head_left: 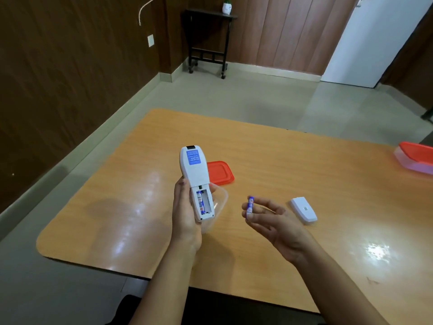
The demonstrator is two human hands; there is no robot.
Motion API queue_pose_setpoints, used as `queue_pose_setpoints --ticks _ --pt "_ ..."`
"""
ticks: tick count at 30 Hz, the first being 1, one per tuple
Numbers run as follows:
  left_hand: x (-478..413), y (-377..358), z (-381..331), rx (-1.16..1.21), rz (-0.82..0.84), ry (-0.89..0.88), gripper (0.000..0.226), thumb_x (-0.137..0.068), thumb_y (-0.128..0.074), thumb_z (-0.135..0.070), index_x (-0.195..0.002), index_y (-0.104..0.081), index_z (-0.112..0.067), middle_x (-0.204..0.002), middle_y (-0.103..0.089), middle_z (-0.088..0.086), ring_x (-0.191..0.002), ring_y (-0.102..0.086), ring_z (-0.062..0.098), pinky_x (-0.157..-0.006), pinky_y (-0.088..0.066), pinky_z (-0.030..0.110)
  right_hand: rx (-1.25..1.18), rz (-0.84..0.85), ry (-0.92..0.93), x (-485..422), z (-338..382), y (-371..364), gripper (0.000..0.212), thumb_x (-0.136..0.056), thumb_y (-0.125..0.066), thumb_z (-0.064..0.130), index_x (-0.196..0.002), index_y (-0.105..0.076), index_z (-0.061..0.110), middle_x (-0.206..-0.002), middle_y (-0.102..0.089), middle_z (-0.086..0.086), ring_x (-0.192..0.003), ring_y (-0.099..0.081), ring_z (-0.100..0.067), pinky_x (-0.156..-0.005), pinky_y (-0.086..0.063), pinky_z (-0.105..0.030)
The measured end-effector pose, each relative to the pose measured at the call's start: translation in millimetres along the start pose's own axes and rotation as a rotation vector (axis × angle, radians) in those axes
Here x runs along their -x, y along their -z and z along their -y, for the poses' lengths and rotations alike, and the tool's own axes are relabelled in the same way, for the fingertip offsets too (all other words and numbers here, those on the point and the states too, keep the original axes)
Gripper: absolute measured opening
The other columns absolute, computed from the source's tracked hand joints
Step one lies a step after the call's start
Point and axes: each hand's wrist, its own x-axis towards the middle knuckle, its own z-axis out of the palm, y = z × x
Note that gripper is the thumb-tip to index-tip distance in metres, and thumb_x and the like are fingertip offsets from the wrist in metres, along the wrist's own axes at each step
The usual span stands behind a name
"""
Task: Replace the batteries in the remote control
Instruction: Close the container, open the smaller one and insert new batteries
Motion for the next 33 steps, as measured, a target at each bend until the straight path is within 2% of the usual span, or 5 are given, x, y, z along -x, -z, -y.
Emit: queue_pose_setpoints --ticks 5,12,17,22,33 --pt "11 -14 12 -0.138 0.131 0.027 0.042 -0.096 -0.04 -0.043 -0.124 -0.052 -0.014 -0.108 -0.063 0.018 -0.09 -0.063 0.023 -0.069 -0.051 0.03 0.179 -0.143 0.313 16 -17 15 0.032 -0.073 -0.064 -0.02 -0.085 -0.069 0.009 -0.079 -0.073 -0.002 -0.077 -0.067 -0.009 -0.072 -0.055 -0.019" --pt "18 -27 23 -0.2 0.161 0.018 0.029 -0.101 -0.034 -0.035 -0.116 -0.057 -0.026 -0.107 -0.07 -0.001 -0.089 -0.069 0.019 -0.086 -0.052 0.039 0.309 -0.165 0.448 17 -11 24 0.027 -0.076 -0.068 -0.012 -0.078 -0.069 0.015 -0.08 -0.073 0.006 -0.082 -0.067 -0.005 -0.074 -0.052 -0.019" --pt "16 -31 30 -0.181 0.166 0.039 0.031 -0.1 -0.035 -0.036 -0.117 -0.058 -0.026 -0.107 -0.071 -0.001 -0.091 -0.069 0.02 -0.081 -0.052 0.035 0.298 -0.179 0.421 18 -9 26 0.027 -0.078 -0.065 -0.014 -0.086 -0.069 0.012 -0.082 -0.073 0.005 -0.082 -0.066 -0.007 -0.074 -0.051 -0.019" --pt "15 -34 37 -0.201 0.194 0.069 0.042 -0.099 -0.034 -0.04 -0.131 -0.053 -0.021 -0.109 -0.07 -0.002 -0.088 -0.069 0.015 -0.07 -0.052 0.029 -0.098 -0.025 0.083 21 -5 22 0.026 -0.091 -0.052 -0.004 -0.112 -0.064 0.007 -0.094 -0.075 -0.011 -0.084 -0.07 -0.017 -0.08 -0.058 -0.027" --pt "25 -40 52 -0.113 0.196 0.214 0.051 -0.096 -0.037 -0.046 -0.137 -0.045 -0.017 -0.123 -0.059 0.025 -0.111 -0.057 0.033 -0.099 -0.045 0.049 0.806 -0.302 0.703 15 -22 15 0.018 -0.079 -0.074 0.007 -0.093 -0.074 0.017 -0.093 -0.072 0.013 -0.08 -0.066 -0.003 -0.071 -0.054 -0.018"
